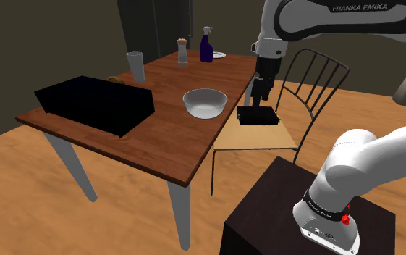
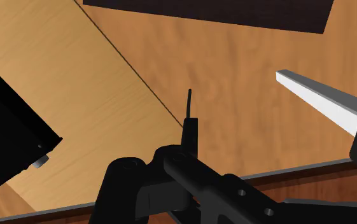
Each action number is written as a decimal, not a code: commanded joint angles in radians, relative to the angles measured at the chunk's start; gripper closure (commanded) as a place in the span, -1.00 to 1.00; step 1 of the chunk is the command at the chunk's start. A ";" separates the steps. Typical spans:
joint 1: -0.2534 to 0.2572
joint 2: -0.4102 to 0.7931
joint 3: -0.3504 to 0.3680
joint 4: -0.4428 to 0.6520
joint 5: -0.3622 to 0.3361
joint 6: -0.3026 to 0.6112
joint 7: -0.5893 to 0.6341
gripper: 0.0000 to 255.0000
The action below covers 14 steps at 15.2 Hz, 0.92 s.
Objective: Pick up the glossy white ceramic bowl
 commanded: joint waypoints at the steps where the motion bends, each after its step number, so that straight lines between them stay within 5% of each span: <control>1: 0.000 0.000 0.000 0.000 0.000 0.000 0.000 -1.00; 14: 0.001 0.560 -0.066 0.443 0.122 0.075 0.003 -1.00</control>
